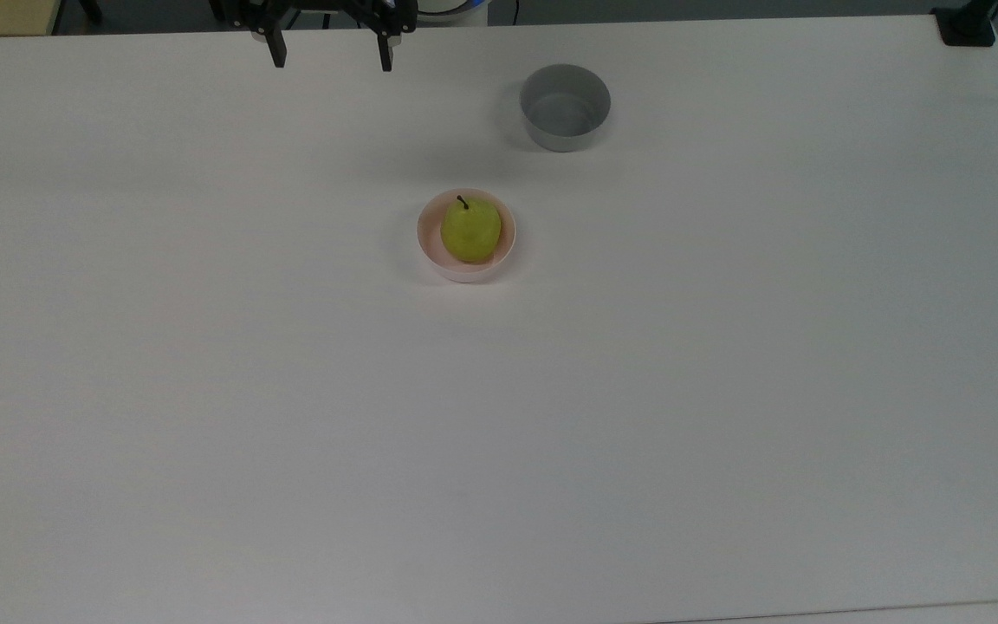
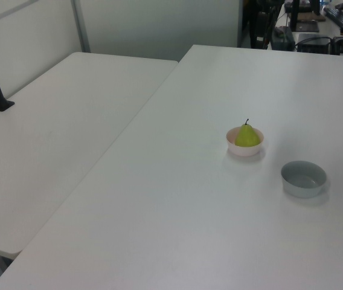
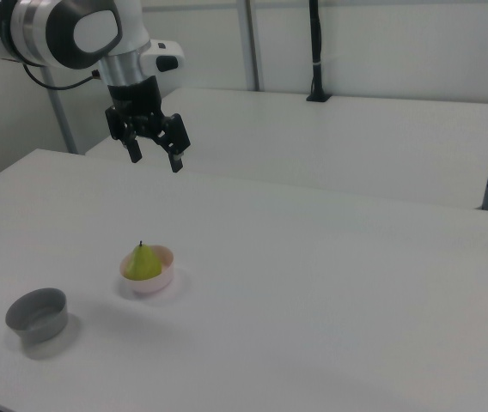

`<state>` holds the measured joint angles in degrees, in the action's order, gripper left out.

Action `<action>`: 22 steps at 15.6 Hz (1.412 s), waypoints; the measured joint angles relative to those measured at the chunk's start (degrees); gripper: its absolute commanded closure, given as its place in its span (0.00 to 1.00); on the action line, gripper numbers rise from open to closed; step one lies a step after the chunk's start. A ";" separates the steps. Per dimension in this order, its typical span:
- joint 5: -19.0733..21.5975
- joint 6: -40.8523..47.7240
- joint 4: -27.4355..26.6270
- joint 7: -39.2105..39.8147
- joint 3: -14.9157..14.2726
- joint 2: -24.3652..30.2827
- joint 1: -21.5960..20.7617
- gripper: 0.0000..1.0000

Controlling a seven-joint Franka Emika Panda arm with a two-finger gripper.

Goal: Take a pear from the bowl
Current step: 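Move the open gripper above the green pear in the pink bowl, then lower the gripper around the pear and close on it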

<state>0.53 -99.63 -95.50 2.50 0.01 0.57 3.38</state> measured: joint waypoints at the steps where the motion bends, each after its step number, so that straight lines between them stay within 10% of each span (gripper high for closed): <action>1: 0.00 0.00 0.00 0.06 0.00 0.00 0.00 0.00; 22: -3.32 -10.10 -9.77 9.50 0.11 -7.03 -7.95 0.00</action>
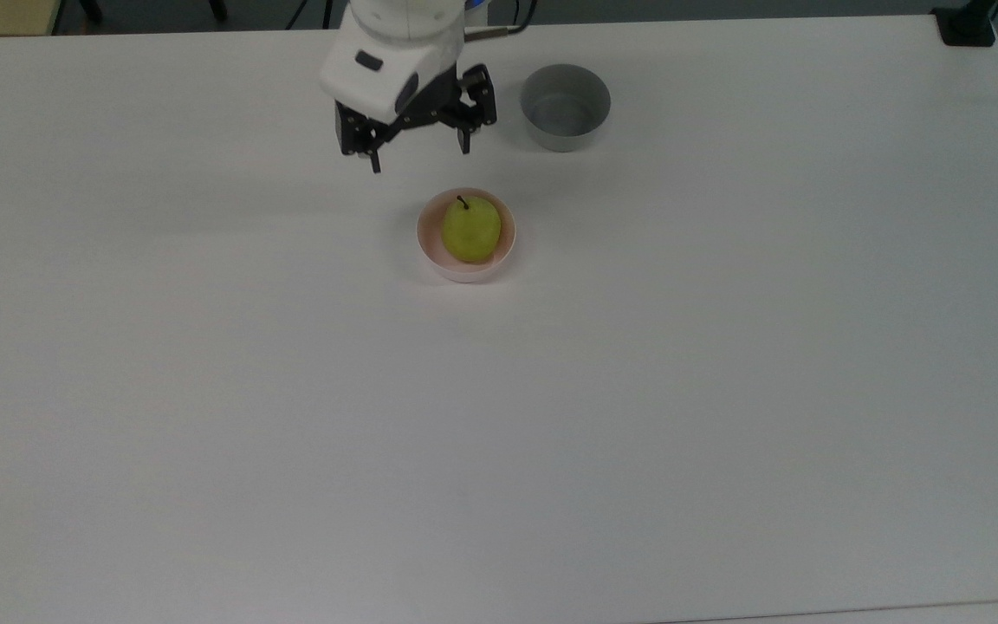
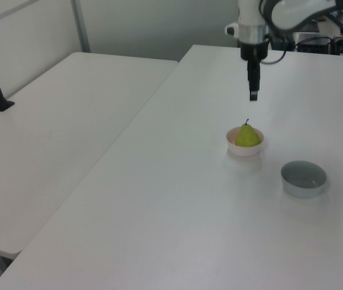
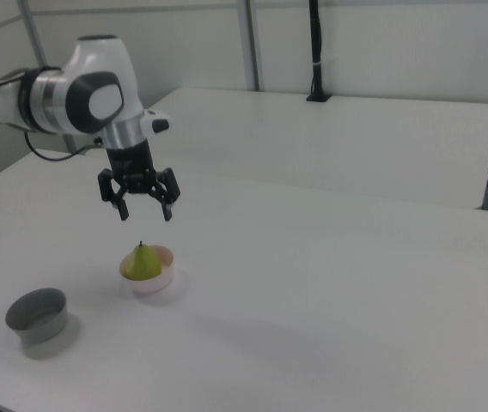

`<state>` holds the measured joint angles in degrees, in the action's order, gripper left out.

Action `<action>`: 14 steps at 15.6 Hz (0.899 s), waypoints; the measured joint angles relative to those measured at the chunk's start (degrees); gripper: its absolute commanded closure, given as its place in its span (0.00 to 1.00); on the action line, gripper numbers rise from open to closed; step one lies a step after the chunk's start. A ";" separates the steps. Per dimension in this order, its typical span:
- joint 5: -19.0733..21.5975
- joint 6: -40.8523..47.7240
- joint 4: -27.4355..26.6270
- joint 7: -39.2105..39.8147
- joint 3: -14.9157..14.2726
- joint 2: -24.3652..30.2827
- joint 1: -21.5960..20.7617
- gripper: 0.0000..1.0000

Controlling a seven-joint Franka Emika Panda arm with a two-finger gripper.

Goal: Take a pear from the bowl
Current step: 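Lower the gripper around the pear and close on it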

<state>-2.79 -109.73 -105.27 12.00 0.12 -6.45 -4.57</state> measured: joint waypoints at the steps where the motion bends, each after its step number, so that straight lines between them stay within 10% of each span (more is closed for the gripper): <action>1: 0.00 -1.57 -1.07 -0.39 0.00 -0.59 -0.45 0.00; 11: 0.00 -9.35 -5.32 -2.83 0.02 -6.45 -3.38 0.03; 14: 0.00 -10.44 -5.57 -3.30 0.01 -7.88 -3.43 0.49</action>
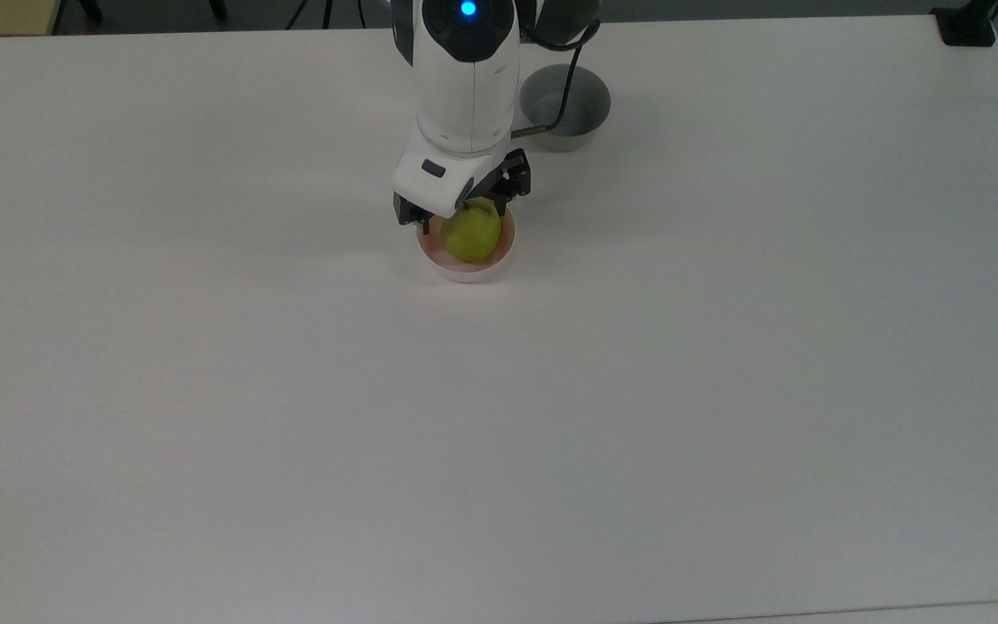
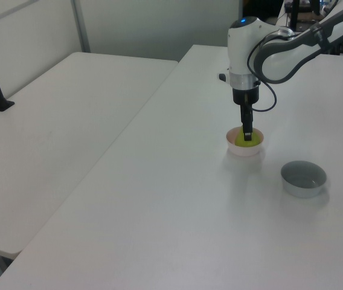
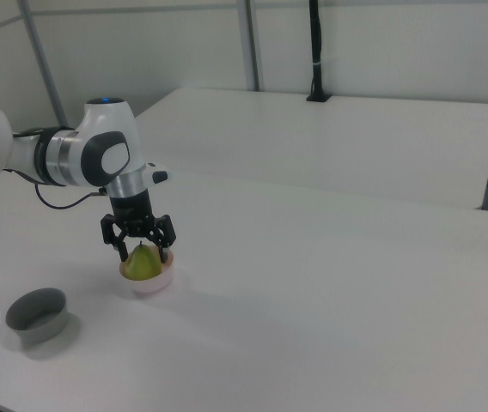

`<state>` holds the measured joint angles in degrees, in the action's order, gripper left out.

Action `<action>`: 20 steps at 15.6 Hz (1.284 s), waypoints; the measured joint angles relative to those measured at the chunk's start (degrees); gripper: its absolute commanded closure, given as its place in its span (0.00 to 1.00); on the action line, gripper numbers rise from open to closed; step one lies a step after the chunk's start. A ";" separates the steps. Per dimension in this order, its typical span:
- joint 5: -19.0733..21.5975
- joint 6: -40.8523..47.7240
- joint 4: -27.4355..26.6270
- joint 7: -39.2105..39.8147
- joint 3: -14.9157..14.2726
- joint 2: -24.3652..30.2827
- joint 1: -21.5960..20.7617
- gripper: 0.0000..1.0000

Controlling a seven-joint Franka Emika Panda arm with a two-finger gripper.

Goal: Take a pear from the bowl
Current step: 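Lower the gripper around the pear and close on it, then lift the pear up out of the pink bowl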

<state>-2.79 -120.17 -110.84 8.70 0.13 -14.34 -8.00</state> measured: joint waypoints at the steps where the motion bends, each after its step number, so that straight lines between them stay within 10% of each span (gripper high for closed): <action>1: 0.00 -0.01 -0.08 -0.05 0.00 -0.14 0.00 0.75; 3: 0.01 -0.08 -0.16 -0.14 0.00 -0.18 -0.01 1.00; 20: 0.61 7.50 6.87 -2.08 -0.26 6.58 3.05 1.00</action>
<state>-2.18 -112.67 -103.97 6.62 -0.13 -7.75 -4.95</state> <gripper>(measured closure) 0.352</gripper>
